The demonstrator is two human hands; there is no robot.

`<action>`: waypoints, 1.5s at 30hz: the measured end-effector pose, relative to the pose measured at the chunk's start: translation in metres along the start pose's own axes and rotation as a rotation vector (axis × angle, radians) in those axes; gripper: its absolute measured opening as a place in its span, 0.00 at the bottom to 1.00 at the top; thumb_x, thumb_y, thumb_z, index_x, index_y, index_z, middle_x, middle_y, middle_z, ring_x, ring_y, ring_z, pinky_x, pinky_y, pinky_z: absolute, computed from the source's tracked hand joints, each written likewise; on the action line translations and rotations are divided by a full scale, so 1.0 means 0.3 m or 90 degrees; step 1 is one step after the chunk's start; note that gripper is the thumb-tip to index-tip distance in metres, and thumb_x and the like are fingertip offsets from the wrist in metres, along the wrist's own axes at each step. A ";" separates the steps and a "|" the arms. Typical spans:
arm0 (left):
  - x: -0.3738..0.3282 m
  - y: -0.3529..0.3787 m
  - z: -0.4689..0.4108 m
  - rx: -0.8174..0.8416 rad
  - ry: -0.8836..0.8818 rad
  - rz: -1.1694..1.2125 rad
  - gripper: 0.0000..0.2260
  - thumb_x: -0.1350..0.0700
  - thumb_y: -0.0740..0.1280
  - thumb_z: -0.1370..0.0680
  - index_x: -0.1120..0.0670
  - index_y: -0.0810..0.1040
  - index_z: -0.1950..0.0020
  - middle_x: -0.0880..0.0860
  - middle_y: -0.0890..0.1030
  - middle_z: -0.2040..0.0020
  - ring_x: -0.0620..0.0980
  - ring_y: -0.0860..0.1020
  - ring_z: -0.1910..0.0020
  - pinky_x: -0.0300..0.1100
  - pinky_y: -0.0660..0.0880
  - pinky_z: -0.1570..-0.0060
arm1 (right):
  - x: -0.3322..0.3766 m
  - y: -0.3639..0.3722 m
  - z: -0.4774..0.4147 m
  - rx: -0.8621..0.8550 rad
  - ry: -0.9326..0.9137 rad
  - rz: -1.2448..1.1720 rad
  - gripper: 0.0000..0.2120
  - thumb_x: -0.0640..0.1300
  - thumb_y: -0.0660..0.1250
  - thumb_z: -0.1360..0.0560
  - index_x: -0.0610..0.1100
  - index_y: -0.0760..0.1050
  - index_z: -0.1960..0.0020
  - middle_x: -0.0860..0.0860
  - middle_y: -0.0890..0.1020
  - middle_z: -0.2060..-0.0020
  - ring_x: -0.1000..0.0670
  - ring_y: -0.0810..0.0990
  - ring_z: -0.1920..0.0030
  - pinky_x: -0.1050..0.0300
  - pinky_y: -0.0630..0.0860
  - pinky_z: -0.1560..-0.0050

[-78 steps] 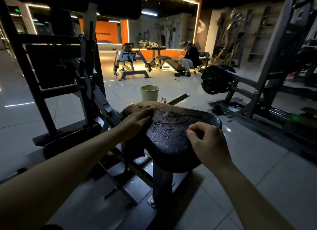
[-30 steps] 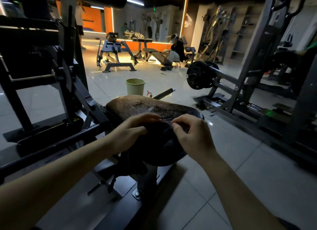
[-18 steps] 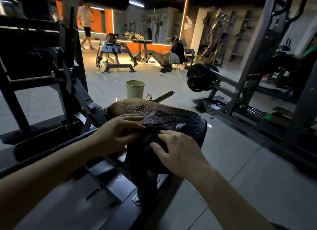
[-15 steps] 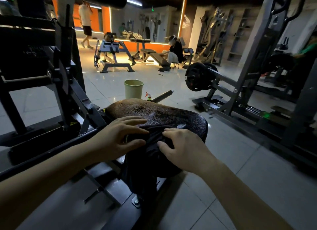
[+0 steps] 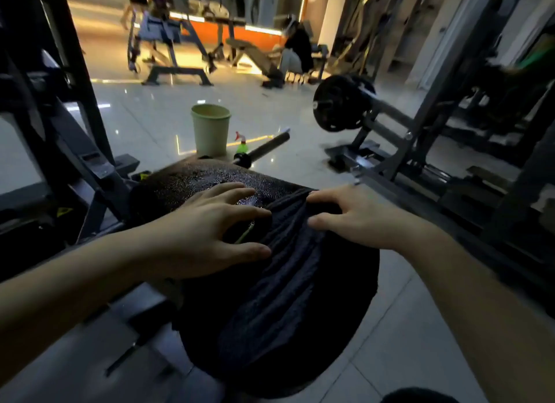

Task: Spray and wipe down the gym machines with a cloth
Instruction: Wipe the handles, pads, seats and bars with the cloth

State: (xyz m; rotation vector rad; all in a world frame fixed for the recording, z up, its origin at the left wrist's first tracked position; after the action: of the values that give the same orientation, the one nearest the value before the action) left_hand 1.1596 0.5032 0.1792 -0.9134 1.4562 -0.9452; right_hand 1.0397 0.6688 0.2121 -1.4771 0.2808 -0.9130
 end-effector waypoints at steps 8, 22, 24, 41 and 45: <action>0.065 -0.121 0.018 -0.115 -0.030 0.028 0.18 0.49 0.63 0.22 0.51 0.81 0.34 0.49 0.79 0.32 0.52 0.75 0.32 0.58 0.72 0.33 | 0.260 0.226 0.111 0.000 -0.036 0.086 0.46 0.73 0.47 0.22 0.44 0.46 0.16 0.44 0.46 0.16 0.45 0.42 0.17 0.45 0.42 0.18; 0.116 -0.135 0.158 -0.163 -0.429 0.023 0.21 0.50 0.68 0.22 0.56 0.77 0.31 0.55 0.72 0.27 0.59 0.68 0.27 0.58 0.63 0.26 | 0.040 0.165 0.032 0.032 0.186 0.117 0.45 0.69 0.45 0.19 0.37 0.43 0.17 0.36 0.44 0.18 0.38 0.40 0.17 0.38 0.43 0.19; 0.134 -0.128 0.170 -0.175 -0.488 0.043 0.22 0.52 0.69 0.21 0.55 0.74 0.29 0.56 0.69 0.25 0.59 0.64 0.25 0.57 0.60 0.25 | 0.050 0.172 0.158 0.034 0.168 0.123 0.44 0.68 0.43 0.18 0.36 0.43 0.17 0.37 0.44 0.18 0.39 0.40 0.17 0.38 0.45 0.18; 0.050 0.034 0.208 -0.293 -0.727 0.225 0.29 0.50 0.60 0.18 0.55 0.58 0.18 0.53 0.51 0.16 0.55 0.51 0.18 0.57 0.51 0.20 | 0.097 0.188 0.038 0.074 0.019 0.159 0.45 0.69 0.44 0.19 0.36 0.42 0.17 0.39 0.43 0.17 0.42 0.39 0.17 0.38 0.45 0.18; 0.029 0.059 0.191 -0.321 -0.745 0.205 0.30 0.47 0.54 0.18 0.55 0.55 0.17 0.53 0.50 0.16 0.54 0.50 0.18 0.55 0.49 0.19 | 0.094 0.208 0.054 0.081 0.002 0.186 0.42 0.67 0.43 0.18 0.36 0.46 0.17 0.38 0.47 0.17 0.40 0.42 0.17 0.35 0.47 0.19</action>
State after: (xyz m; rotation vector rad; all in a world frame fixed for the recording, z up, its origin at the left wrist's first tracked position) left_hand 1.2152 0.4983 0.1562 -1.2307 0.7394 0.2643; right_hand 1.0909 0.6520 0.1669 -1.2769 0.4212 -0.6860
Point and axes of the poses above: each hand's wrist, its own z-axis away from the middle knuckle, its own y-axis out of the palm, x = y × z, the point moved 7 cm from there along -z, towards the middle knuckle
